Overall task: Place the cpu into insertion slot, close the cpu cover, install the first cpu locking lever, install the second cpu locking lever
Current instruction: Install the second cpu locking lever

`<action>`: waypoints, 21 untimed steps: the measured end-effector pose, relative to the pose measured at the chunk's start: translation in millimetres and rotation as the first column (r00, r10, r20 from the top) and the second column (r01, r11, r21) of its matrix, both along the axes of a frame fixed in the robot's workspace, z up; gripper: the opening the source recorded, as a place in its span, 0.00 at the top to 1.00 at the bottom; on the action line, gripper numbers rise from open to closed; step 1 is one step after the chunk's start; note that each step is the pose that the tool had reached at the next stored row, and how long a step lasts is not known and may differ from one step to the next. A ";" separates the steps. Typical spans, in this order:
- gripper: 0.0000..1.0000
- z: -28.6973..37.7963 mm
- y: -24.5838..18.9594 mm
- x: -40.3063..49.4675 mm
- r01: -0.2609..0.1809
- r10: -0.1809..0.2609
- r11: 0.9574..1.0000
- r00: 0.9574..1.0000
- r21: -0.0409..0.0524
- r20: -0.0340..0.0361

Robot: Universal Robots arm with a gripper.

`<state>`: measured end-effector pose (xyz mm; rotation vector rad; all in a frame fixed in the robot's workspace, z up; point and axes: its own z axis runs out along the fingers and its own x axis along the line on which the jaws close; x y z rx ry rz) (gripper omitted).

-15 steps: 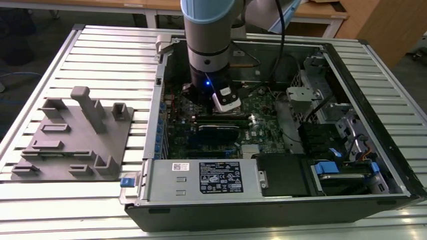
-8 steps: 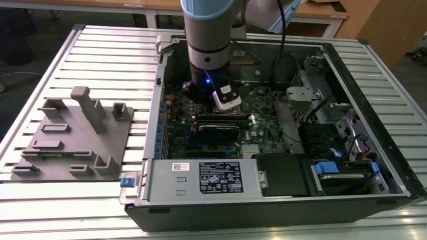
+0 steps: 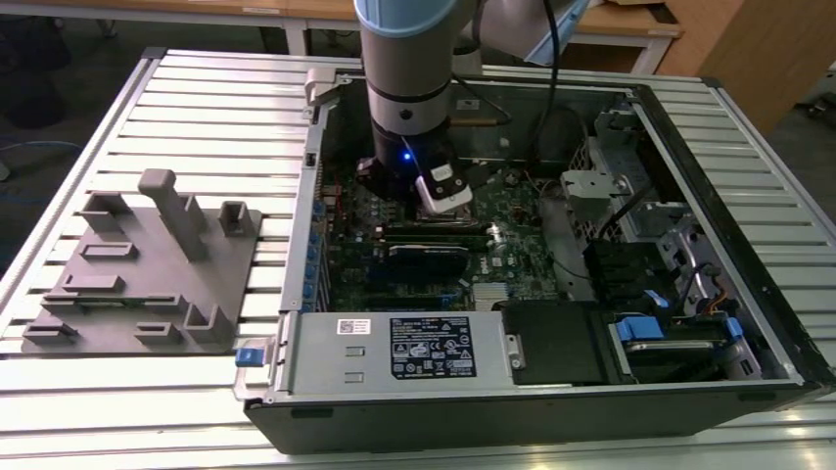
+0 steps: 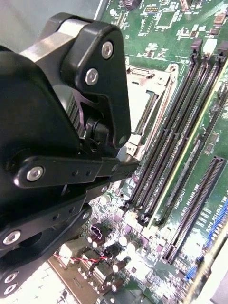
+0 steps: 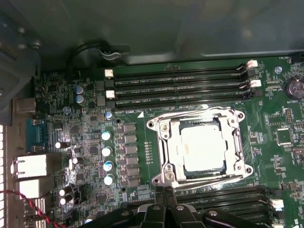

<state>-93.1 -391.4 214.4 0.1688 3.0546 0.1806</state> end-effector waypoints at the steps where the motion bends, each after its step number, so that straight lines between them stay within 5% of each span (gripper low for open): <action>1: 0.90 -0.2 1.4 0.0 0.000 0.000 1.000 1.000 0.000 0.000; 21: 0.90 -0.9 11.3 20.8 0.000 0.000 1.000 1.000 -0.002 -0.002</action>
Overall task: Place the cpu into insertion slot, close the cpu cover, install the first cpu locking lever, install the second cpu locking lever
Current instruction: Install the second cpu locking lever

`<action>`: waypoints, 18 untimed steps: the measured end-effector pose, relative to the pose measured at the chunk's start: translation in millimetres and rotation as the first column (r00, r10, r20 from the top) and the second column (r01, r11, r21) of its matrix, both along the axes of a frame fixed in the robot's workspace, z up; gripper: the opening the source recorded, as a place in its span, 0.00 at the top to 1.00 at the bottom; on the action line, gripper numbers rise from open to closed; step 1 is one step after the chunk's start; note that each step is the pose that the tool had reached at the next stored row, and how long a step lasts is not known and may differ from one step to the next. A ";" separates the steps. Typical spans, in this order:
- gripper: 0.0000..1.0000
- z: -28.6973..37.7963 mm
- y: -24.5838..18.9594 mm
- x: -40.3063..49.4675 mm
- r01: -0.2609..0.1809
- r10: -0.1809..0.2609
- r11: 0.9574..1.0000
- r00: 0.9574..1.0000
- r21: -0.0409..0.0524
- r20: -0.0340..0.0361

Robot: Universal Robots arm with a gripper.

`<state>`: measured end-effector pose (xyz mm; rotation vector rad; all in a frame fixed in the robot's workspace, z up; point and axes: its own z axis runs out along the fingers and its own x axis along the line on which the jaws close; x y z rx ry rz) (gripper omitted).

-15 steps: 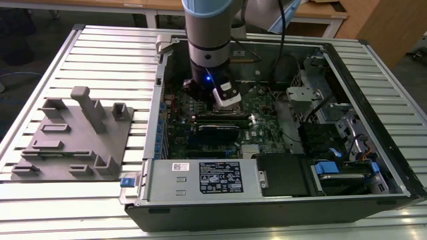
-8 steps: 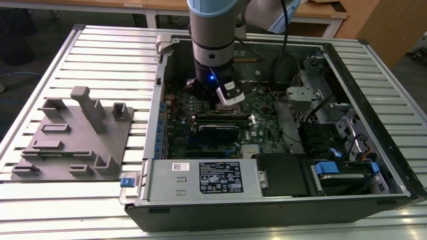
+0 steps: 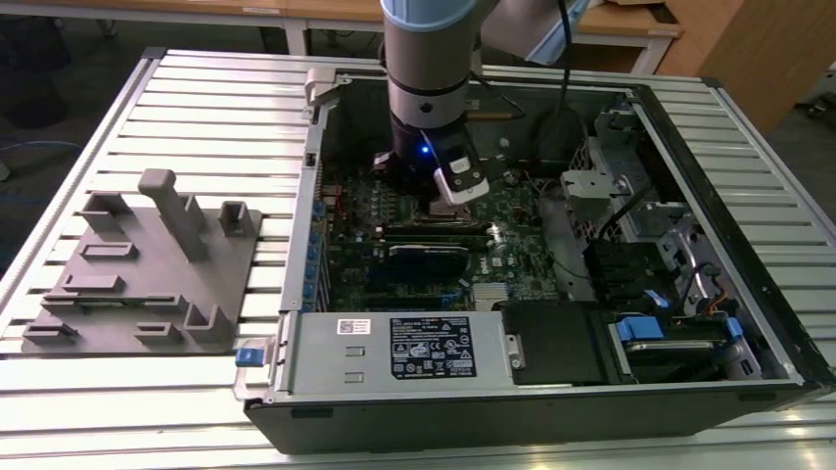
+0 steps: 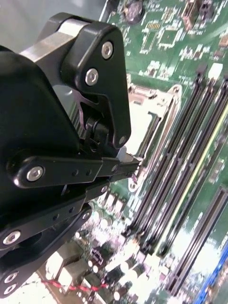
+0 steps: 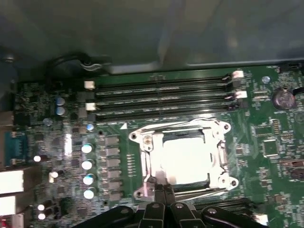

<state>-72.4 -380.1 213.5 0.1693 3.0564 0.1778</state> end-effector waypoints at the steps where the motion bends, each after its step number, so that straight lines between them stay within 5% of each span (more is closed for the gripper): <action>1: 0.90 0.0 0.1 2.6 0.000 0.000 1.000 1.000 0.000 0.000; 10: 0.90 -0.4 6.7 16.6 0.000 0.000 1.000 1.000 0.000 -0.002; 18: 0.90 -1.2 14.7 17.8 -0.015 0.015 1.000 1.000 -0.001 -0.002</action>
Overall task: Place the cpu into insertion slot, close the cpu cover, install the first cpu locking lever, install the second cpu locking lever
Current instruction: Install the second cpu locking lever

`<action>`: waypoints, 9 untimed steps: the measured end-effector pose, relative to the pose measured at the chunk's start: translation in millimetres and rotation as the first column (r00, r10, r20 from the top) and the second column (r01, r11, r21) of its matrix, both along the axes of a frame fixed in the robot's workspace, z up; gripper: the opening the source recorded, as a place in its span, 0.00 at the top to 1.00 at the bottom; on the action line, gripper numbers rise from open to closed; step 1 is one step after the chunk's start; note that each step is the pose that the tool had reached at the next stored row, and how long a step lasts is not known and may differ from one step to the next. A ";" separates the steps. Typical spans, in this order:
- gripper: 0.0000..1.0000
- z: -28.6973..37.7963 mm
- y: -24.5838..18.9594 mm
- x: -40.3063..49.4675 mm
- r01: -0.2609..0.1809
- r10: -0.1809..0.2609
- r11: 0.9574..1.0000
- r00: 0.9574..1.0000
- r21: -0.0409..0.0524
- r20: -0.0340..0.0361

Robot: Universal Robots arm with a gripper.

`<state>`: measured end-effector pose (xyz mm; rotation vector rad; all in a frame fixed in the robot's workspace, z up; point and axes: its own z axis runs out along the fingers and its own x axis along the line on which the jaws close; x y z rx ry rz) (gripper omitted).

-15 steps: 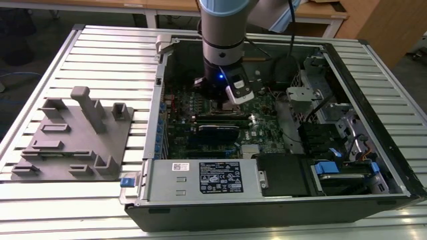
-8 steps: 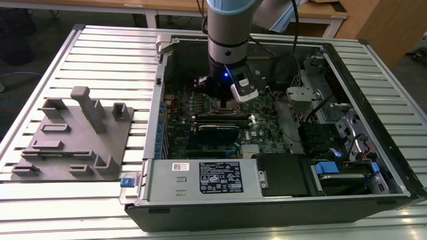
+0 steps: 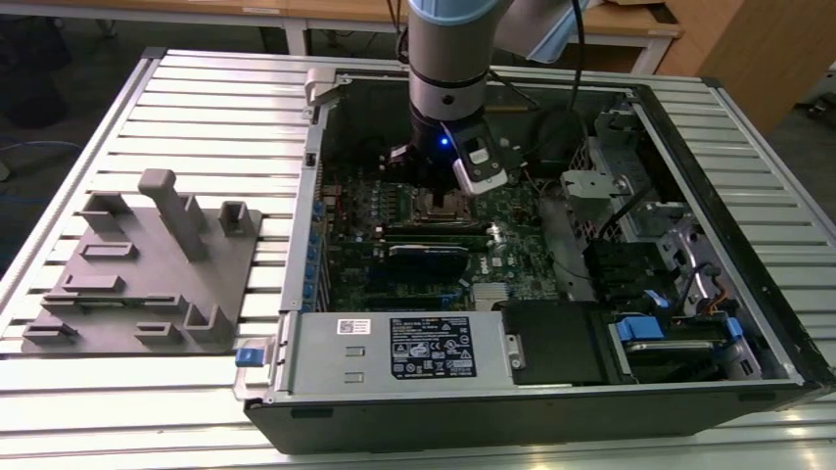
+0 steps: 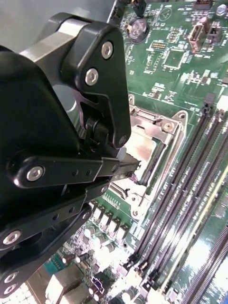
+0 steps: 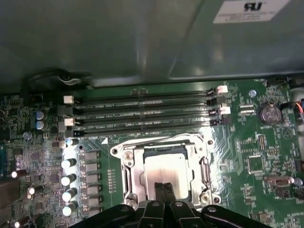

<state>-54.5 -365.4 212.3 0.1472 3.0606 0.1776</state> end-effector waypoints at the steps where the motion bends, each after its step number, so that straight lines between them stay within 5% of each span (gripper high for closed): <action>1: 0.90 0.0 0.1 0.0 -0.003 0.003 1.000 1.000 0.000 0.000; 5: 0.90 -0.1 1.4 0.0 -0.010 0.010 1.000 1.000 -0.011 0.000; 9: 0.90 -0.3 4.5 0.1 -0.011 0.011 0.999 1.000 -0.050 -0.002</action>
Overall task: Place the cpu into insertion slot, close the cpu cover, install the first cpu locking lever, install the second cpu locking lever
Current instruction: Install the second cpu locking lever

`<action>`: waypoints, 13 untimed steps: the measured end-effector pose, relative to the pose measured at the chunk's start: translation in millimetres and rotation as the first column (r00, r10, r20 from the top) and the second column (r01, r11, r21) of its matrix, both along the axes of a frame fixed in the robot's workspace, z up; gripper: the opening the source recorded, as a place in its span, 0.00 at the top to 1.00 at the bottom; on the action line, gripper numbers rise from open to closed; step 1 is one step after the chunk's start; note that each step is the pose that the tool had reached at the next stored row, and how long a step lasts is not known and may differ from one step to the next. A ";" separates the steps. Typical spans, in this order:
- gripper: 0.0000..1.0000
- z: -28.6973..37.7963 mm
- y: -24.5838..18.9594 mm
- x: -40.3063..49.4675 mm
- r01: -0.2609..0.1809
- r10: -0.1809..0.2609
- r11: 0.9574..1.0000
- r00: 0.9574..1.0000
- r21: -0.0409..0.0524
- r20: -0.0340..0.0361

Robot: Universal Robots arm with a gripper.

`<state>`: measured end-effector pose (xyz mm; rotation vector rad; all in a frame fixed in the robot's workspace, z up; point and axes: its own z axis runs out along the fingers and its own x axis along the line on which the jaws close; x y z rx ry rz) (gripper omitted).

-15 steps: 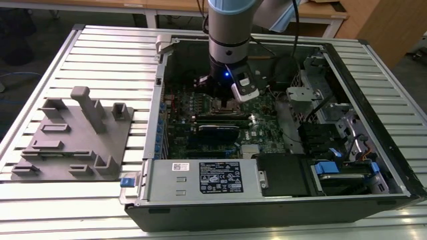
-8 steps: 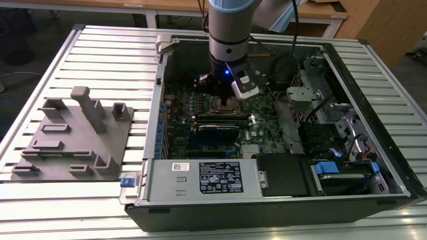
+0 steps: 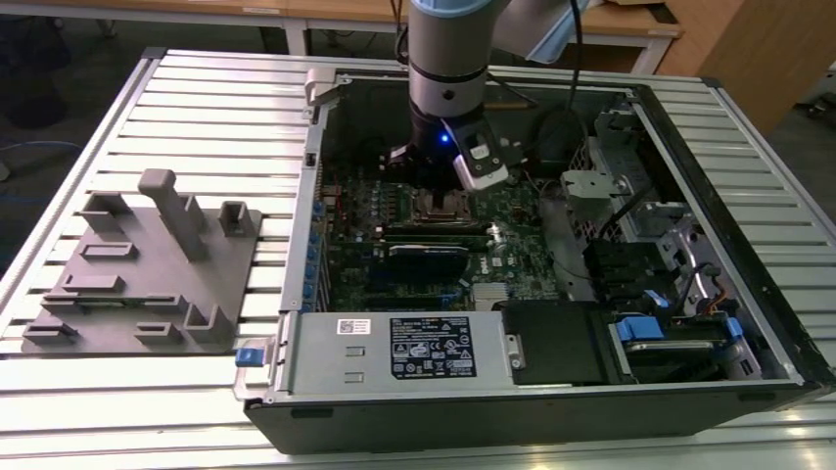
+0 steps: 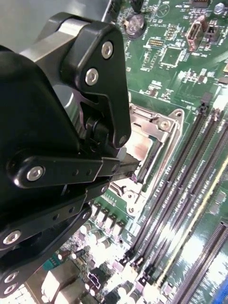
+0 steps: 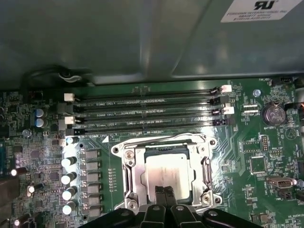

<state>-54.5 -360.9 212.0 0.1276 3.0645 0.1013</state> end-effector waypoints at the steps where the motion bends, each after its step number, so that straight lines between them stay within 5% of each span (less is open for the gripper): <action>1: 0.90 0.0 0.1 0.0 0.000 0.000 1.000 1.000 0.000 0.000; 13: 0.90 2.4 0.2 0.0 0.000 0.000 1.000 1.000 -0.001 0.000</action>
